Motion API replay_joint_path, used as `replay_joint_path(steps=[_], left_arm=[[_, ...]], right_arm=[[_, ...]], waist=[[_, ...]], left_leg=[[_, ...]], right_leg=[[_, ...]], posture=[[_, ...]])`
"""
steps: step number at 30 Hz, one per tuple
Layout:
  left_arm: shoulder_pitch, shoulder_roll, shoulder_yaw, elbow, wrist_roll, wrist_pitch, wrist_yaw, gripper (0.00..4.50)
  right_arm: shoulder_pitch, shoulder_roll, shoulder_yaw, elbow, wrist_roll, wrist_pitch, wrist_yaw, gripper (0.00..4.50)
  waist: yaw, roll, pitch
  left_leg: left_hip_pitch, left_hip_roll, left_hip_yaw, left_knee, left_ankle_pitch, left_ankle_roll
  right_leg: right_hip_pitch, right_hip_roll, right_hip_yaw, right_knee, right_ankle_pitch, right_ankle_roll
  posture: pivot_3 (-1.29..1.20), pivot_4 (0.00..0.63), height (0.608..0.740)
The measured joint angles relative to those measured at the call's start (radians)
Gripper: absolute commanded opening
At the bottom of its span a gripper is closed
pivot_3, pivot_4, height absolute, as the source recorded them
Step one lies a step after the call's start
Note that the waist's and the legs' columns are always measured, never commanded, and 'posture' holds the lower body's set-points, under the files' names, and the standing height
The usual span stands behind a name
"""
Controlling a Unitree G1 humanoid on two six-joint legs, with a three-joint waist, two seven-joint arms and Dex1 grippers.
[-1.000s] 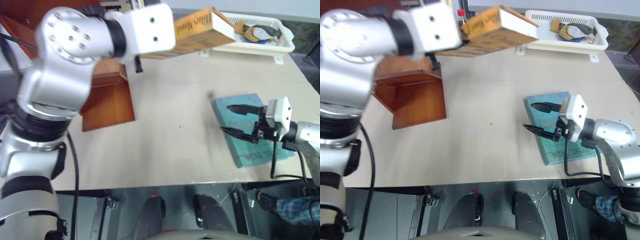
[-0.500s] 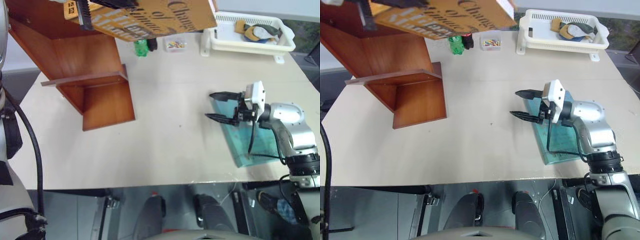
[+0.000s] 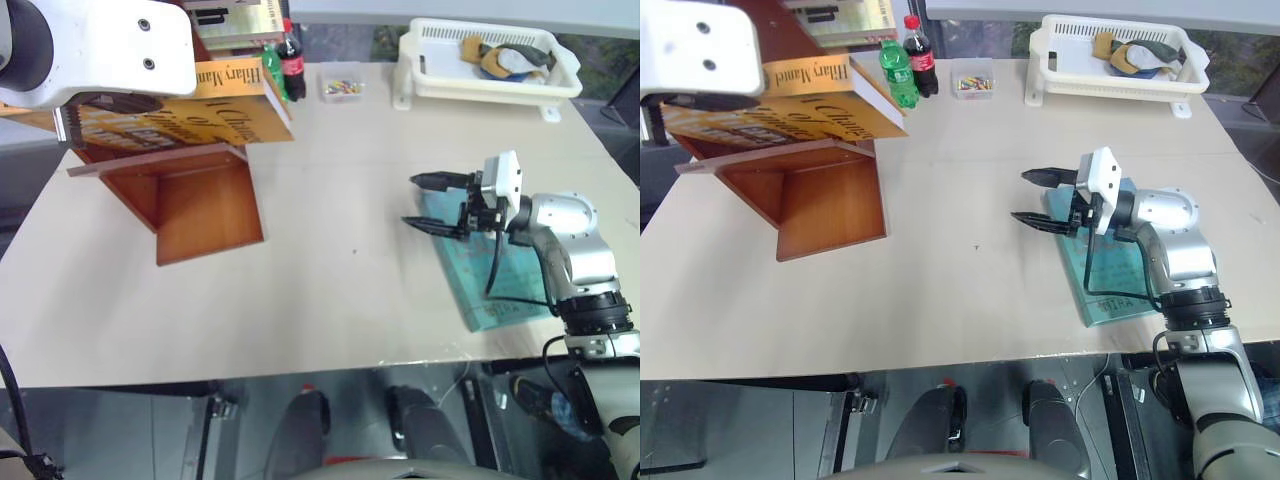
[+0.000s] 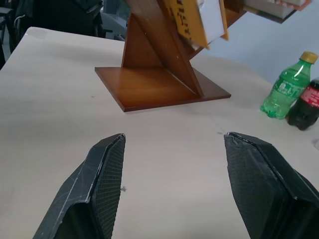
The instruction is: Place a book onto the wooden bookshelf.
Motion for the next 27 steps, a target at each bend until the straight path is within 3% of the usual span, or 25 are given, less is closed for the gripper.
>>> replay_joint_path(steps=[3, 11, 25, 26, 27], left_arm=[[0.207, 0.052, 0.133, -0.088, -0.007, 0.034, 0.061, 0.52], [0.530, 0.081, 0.415, -0.194, -0.040, 0.144, 0.128, 0.52], [0.707, 0.077, 0.532, -0.249, -0.101, 0.158, 0.280, 0.52], [0.719, 0.074, 0.542, -0.249, -0.103, 0.152, 0.287, 1.29], [0.727, 0.070, 0.550, -0.249, -0.105, 0.146, 0.294, 1.53]], right_arm=[[-0.034, 0.012, -0.007, 0.004, 0.014, 0.023, -0.009, 3.24], [-0.082, 0.013, -0.066, 0.004, 0.094, 0.087, -0.021, 3.24], [-0.107, 0.051, -0.105, -0.027, 0.188, 0.163, -0.049, 3.24], [-0.107, 0.052, -0.105, -0.027, 0.191, 0.167, -0.049, 3.24], [-0.107, 0.052, -0.105, -0.027, 0.193, 0.168, -0.049, 3.24]], waist=[[-0.023, 0.000, 0.000], [-0.053, 0.000, 0.000], [-0.050, 0.000, 0.000], [-0.050, 0.000, 0.000], [-0.050, 0.000, 0.000]], left_leg=[[0.001, 0.002, 0.001, 0.000, 0.000, 0.000], [0.002, 0.003, 0.002, 0.000, 0.000, 0.000], [0.002, 0.003, 0.002, 0.000, 0.000, 0.000], [0.003, 0.003, 0.001, 0.000, 0.000, 0.000], [0.003, 0.003, 0.001, 0.000, 0.000, 0.000]], right_leg=[[-0.002, 0.002, 0.002, 0.003, 0.000, 0.000], [-0.006, 0.006, 0.004, 0.013, -0.003, -0.005], [-0.007, 0.006, 0.004, 0.015, -0.003, -0.005], [-0.007, 0.006, 0.004, 0.015, -0.003, -0.005], [-0.007, 0.006, 0.004, 0.015, -0.003, -0.005]], posture=[[0.00, 0.150, 0.740], [0.00, 0.150, 0.740], [0.00, 0.150, 0.740], [0.00, 0.150, 0.740], [0.00, 0.150, 0.740]])
